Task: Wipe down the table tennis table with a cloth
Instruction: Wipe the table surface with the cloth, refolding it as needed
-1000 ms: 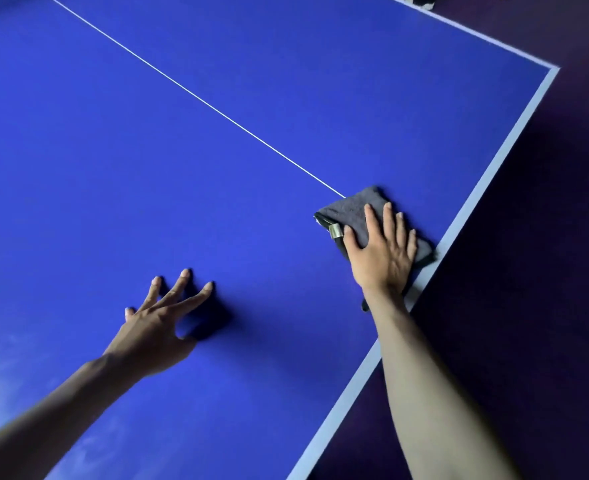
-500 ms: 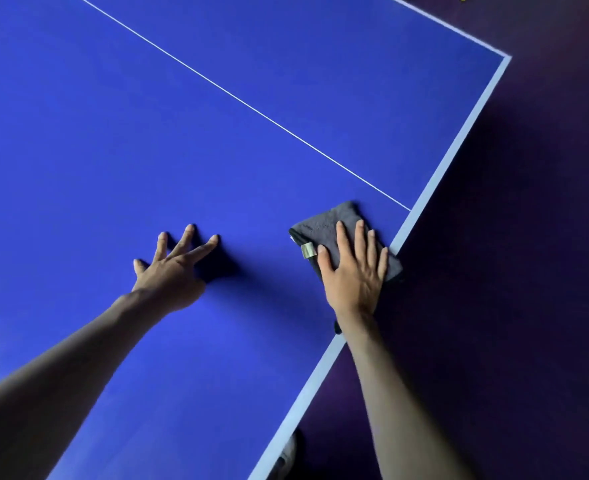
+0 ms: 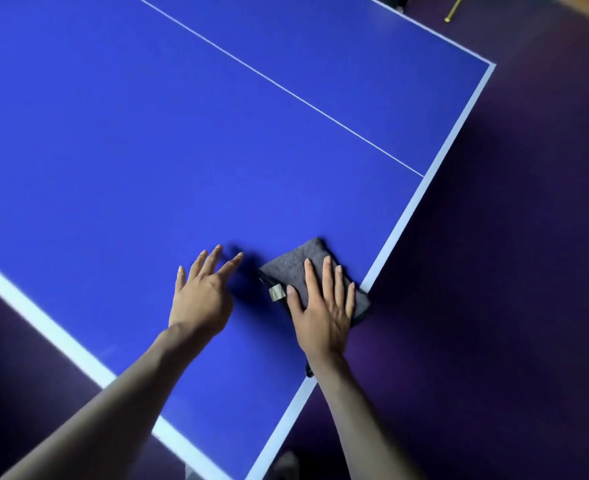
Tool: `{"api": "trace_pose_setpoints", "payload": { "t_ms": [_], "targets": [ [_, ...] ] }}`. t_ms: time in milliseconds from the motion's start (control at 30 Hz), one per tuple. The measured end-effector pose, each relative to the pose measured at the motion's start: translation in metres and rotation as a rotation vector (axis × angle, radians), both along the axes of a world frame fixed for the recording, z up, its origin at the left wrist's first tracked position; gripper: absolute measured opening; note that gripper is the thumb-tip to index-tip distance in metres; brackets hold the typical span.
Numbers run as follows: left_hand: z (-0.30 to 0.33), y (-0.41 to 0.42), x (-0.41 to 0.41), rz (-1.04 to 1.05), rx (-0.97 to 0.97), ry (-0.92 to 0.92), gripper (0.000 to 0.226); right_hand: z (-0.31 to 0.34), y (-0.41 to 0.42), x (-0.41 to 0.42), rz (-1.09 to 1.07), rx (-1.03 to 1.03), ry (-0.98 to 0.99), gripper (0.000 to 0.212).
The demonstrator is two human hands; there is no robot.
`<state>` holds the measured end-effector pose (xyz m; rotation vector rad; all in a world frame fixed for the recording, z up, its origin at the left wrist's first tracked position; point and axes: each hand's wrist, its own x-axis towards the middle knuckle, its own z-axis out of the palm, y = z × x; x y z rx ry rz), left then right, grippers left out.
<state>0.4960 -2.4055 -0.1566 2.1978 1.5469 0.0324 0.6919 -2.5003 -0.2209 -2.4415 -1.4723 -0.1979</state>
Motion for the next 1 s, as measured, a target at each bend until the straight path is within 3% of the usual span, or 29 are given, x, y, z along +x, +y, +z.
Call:
{"api": "trace_pose_setpoints", "payload": {
  "t_ms": [367,633,733,867,1000],
  "targets": [
    [-0.019,-0.135,-0.106,0.181,0.237,-0.049,0.071,0.002,-0.103,-0.102,0.121,-0.045,0.063,0.061],
    [-0.013,-0.223,-0.136,0.372,0.086,0.005,0.061,-0.001,-0.203,-0.188,0.265,-0.089,0.093,0.071],
    [-0.011,-0.23,-0.15,0.386,0.038,0.07,0.065,0.001,-0.208,-0.188,0.281,-0.144,0.068,0.077],
    [-0.008,-0.212,-0.169,0.345,0.044,0.175,0.063,0.003,-0.189,-0.177,0.284,-0.143,0.092,0.064],
    [-0.008,-0.168,-0.182,0.316,0.056,0.233,0.063,0.001,-0.133,-0.142,0.161,-0.122,0.091,0.061]
  ]
}}
